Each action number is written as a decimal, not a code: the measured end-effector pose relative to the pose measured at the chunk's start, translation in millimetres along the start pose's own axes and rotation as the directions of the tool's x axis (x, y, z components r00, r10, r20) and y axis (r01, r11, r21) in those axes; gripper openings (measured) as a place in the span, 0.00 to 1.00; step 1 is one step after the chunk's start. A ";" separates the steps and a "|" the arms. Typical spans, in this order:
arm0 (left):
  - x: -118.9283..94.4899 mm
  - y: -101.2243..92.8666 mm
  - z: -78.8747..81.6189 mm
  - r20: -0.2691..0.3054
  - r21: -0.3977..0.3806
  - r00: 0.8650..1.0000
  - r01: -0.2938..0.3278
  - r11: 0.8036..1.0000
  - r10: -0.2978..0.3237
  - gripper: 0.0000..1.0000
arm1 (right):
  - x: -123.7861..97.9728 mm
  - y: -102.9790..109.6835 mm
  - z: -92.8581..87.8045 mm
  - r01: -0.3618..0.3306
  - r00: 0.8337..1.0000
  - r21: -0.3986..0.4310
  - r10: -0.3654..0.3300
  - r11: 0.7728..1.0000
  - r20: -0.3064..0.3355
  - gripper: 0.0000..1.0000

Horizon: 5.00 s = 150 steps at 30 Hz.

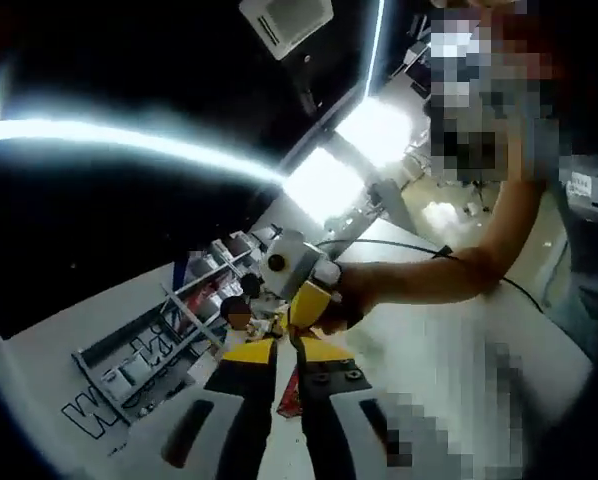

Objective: Tear open the coffee pouch, take out the coffee, and pour the coffee from the pouch into the cup

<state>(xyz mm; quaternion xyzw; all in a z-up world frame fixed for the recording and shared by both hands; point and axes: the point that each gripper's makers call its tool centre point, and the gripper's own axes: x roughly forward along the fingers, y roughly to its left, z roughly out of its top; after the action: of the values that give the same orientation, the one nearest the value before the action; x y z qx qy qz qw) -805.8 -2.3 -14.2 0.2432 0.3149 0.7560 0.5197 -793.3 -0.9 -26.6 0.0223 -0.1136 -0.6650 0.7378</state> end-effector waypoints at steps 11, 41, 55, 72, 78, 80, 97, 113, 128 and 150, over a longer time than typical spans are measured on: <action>4.6 -8.9 -5.8 -0.043 0.011 0.999 0.027 1.000 -0.027 0.04 | -2.7 -12.8 -3.0 0.048 0.997 -0.043 -0.051 0.998 -0.061 0.01; -5.4 5.1 -3.4 -0.035 -0.102 0.999 -0.028 0.994 0.024 0.02 | 3.4 -24.2 5.1 0.032 0.998 -0.353 -0.050 0.935 -0.041 0.18; -9.7 7.6 3.5 -0.014 -0.106 0.999 -0.044 0.993 0.043 0.02 | 11.7 -16.5 2.4 0.048 0.998 -0.361 -0.062 0.931 -0.027 0.21; -11.9 8.4 3.8 -0.021 -0.111 0.999 -0.042 0.993 0.040 0.02 | 25.0 -28.2 -11.1 0.088 0.987 -0.421 -0.137 0.903 -0.087 0.16; -12.5 8.7 3.1 -0.020 -0.118 0.999 -0.038 0.992 0.036 0.02 | 25.2 -26.0 -11.8 0.085 0.987 -0.418 -0.133 0.905 -0.088 0.14; -12.2 8.1 3.0 -0.021 -0.118 0.999 -0.036 0.992 0.034 0.02 | 23.8 -26.5 -8.5 0.086 0.988 -0.415 -0.130 0.906 -0.079 0.13; -4.9 2.6 -4.3 -0.037 -0.125 0.999 -0.015 0.992 0.011 0.02 | 17.2 -29.5 -4.2 0.091 0.988 -0.411 -0.135 0.907 -0.080 0.07; -3.0 0.7 -10.3 -0.041 -0.145 0.999 0.004 0.989 -0.010 0.02 | 16.6 -28.6 -13.1 0.098 0.979 -0.422 -0.163 0.901 -0.121 0.07; -2.9 -20.3 -23.1 -0.085 -0.184 0.986 0.128 0.975 -0.146 0.02 | 12.4 -24.3 -29.2 0.043 0.963 -0.429 -0.152 0.902 -0.222 0.10; -4.6 -17.4 -45.9 -0.173 -0.317 0.973 0.089 0.944 -0.150 0.02 | 13.8 -47.6 -43.9 0.198 0.875 -0.519 -0.389 0.832 -0.290 0.01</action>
<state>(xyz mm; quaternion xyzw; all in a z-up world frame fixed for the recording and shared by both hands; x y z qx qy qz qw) -825.1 -12.3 -58.4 0.0645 0.2571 0.7828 0.5630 -829.9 -25.2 -76.2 -0.0115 0.2038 -0.7618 0.6148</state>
